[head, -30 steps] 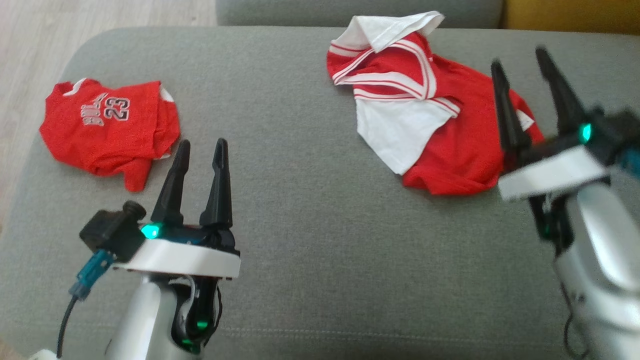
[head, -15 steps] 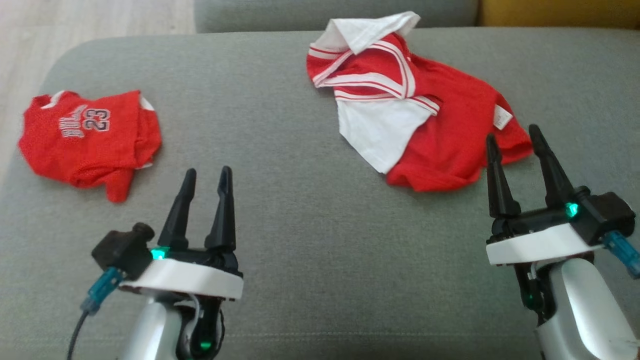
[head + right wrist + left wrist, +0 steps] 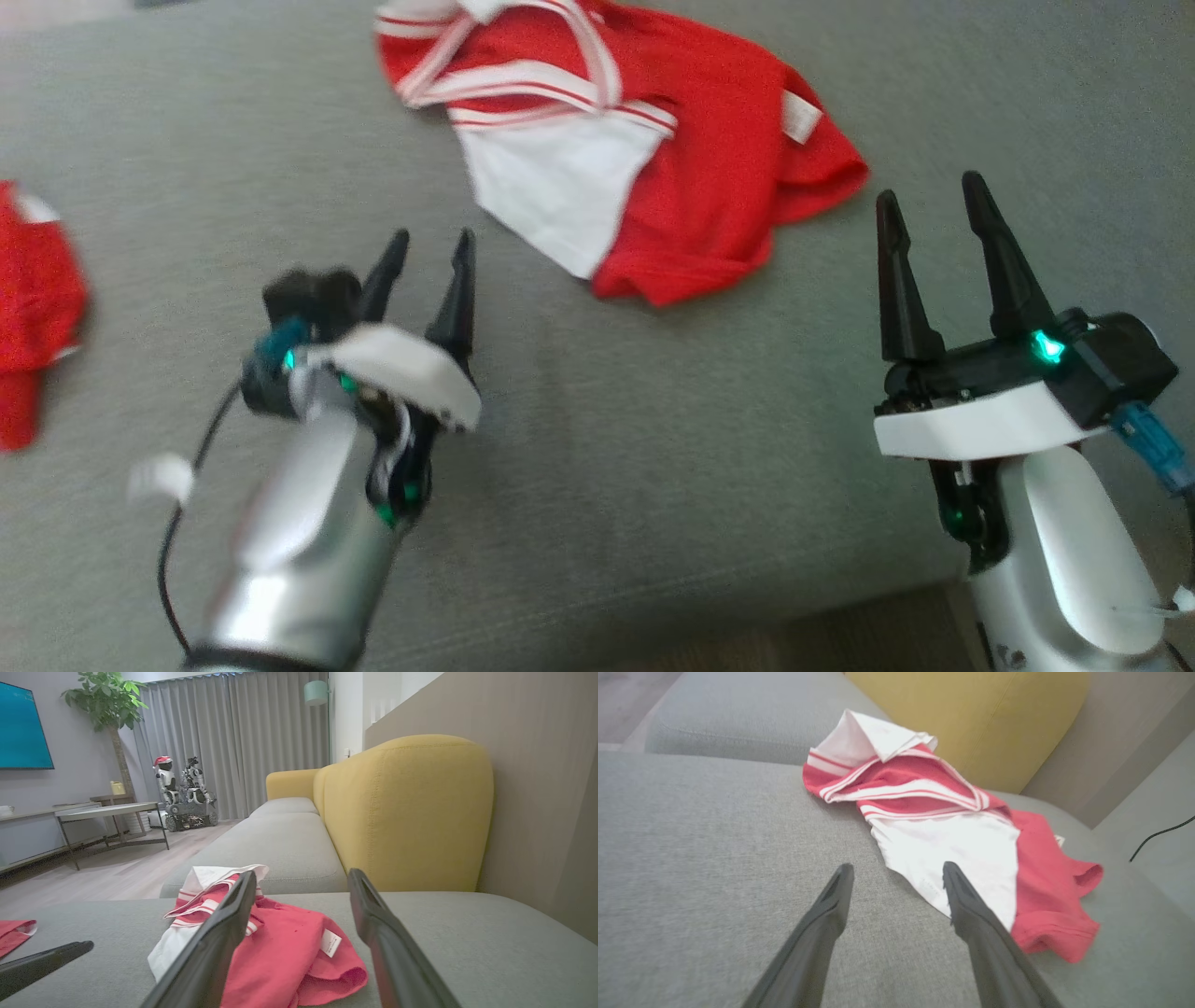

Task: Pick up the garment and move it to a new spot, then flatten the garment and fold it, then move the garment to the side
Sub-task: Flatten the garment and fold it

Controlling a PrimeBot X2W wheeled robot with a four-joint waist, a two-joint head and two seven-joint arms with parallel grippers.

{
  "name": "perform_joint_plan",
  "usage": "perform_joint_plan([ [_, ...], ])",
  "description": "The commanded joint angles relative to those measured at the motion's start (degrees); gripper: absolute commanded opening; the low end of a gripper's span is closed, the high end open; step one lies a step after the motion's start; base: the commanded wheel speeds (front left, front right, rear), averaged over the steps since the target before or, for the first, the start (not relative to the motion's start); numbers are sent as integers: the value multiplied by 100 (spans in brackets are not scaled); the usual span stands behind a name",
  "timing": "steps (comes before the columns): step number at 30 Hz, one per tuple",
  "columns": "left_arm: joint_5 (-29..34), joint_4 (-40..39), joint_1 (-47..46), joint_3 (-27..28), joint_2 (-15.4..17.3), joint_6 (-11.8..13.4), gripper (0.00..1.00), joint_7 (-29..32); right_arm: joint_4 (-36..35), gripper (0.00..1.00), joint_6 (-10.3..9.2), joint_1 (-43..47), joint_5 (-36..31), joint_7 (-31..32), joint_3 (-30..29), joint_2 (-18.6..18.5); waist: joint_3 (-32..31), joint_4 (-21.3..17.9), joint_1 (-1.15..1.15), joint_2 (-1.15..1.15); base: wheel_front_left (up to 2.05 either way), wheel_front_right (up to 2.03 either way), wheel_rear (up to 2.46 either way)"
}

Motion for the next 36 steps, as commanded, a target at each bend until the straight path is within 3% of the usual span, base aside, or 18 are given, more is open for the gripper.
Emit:
perform_joint_plan([
  [1,20,-84,-299,147,60,30,100,1,-228,100,43,-164,12,-36,124,42,374,-404,0,0,0,0,0],
  [8,107,1339,-1406,181,135,174,100,215,-391,100,43,-222,73,-36,226,130,628,-850,0,0,0,0,0],
  [15,279,2232,-1938,14,159,238,100,214,-429,100,43,-179,98,-36,185,162,672,-917,0,0,0,0,0],
  [17,246,2367,-2001,-4,141,184,0,165,-426,100,43,-165,94,-36,161,166,646,-868,0,0,0,0,0],
  [21,204,2496,-2062,-62,105,105,0,25,-401,100,43,-164,80,-36,165,170,550,-686,0,0,0,0,0],
  [28,119,2194,-1927,67,91,199,0,-131,-268,100,43,-176,-50,-36,96,165,182,-152,0,0,0,0,0],
  [36,379,1143,-1352,459,562,493,0,-137,-49,100,43,-106,-34,-36,90,115,-287,421,0,0,0,0,0],
])
